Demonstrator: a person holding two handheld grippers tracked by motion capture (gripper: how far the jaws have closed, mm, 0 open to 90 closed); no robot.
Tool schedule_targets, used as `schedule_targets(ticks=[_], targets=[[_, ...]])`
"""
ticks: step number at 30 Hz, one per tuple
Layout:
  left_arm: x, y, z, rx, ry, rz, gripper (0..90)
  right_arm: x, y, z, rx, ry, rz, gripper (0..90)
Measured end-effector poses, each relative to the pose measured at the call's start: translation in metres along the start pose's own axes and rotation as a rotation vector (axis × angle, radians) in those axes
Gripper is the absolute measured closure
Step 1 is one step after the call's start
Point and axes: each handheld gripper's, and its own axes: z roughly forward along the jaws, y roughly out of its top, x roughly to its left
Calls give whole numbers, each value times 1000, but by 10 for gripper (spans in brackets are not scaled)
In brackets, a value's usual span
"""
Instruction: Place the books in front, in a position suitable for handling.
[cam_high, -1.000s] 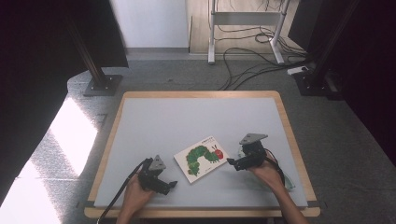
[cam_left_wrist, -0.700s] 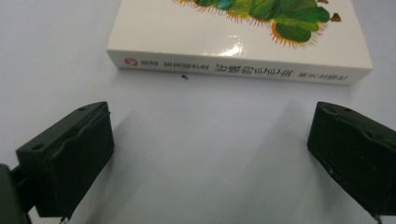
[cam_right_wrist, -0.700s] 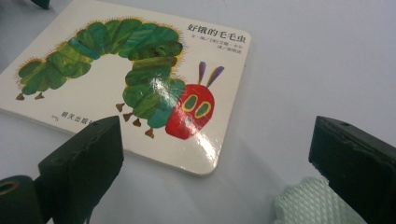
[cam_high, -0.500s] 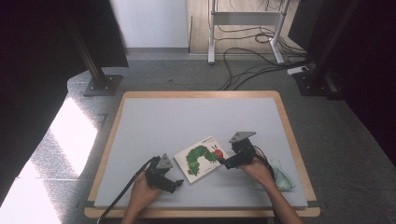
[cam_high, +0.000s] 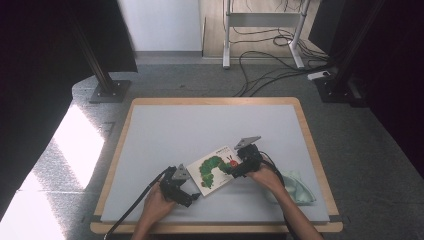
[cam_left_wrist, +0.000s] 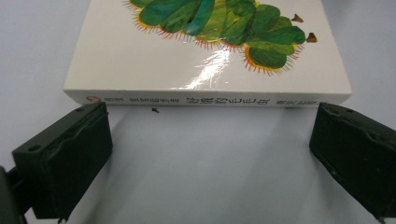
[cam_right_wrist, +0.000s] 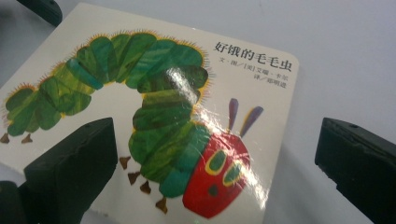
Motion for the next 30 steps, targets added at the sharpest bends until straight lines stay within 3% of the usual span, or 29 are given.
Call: schedule_targets(ticks=[3, 16, 19, 24, 30], targets=[[-1, 1, 0, 2, -5, 14, 0, -1, 2, 4, 5, 1, -1, 0], [-1, 3, 3, -1, 1, 2, 0, -6, 7, 26, 23, 60, 47, 0], [-1, 3, 3, -1, 1, 2, 0, -6, 7, 26, 24, 59, 52, 0], [-1, 3, 3, -1, 1, 1, 0, -10, 8, 22, 4, 99, 119, 0], [-1, 3, 3, -1, 1, 1, 0, -9, 13, 14, -21, 101, 127, 0]])
